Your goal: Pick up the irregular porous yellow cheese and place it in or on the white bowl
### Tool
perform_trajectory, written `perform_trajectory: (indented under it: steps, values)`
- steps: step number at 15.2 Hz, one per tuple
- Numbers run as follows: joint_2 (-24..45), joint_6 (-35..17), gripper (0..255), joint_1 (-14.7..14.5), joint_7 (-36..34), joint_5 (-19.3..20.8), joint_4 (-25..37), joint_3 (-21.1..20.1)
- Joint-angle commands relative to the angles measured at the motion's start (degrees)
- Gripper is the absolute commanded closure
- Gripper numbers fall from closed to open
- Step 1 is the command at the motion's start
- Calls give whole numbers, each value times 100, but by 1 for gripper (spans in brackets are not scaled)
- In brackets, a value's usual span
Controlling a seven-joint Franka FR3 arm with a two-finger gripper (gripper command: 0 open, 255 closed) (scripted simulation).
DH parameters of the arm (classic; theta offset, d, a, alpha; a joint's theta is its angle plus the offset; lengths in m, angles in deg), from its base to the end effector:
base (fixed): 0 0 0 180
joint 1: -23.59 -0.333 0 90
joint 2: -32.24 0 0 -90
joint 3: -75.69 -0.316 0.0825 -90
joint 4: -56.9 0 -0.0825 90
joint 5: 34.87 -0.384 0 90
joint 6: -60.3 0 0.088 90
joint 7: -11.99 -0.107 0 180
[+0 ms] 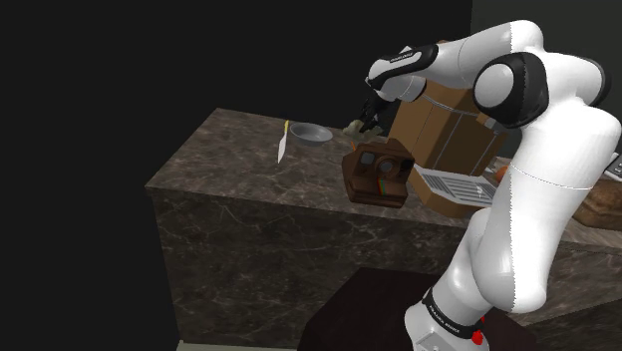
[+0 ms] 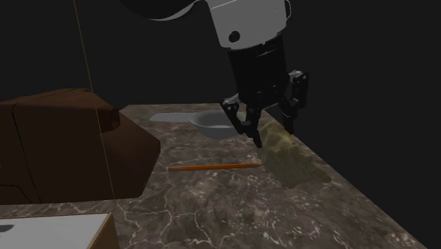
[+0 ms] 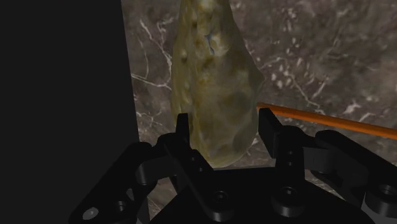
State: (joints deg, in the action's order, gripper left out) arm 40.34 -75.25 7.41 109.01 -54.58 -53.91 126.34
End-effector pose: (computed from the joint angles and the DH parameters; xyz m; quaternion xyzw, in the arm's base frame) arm 0.5164 -0.3271 0.4744 0.8811 0.4318 0.1494 0.1219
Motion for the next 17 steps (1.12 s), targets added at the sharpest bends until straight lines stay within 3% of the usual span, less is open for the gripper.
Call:
perform_trajectory:
  steps: [1, 7, 17]
  values:
    - [2, 2, 255, 0, 0, 1, -5, 0]
    - [4, 2, 255, 1, 1, -1, -3, -1]
    - [-260, 662, 255, -85, -359, 433, 533, 92]
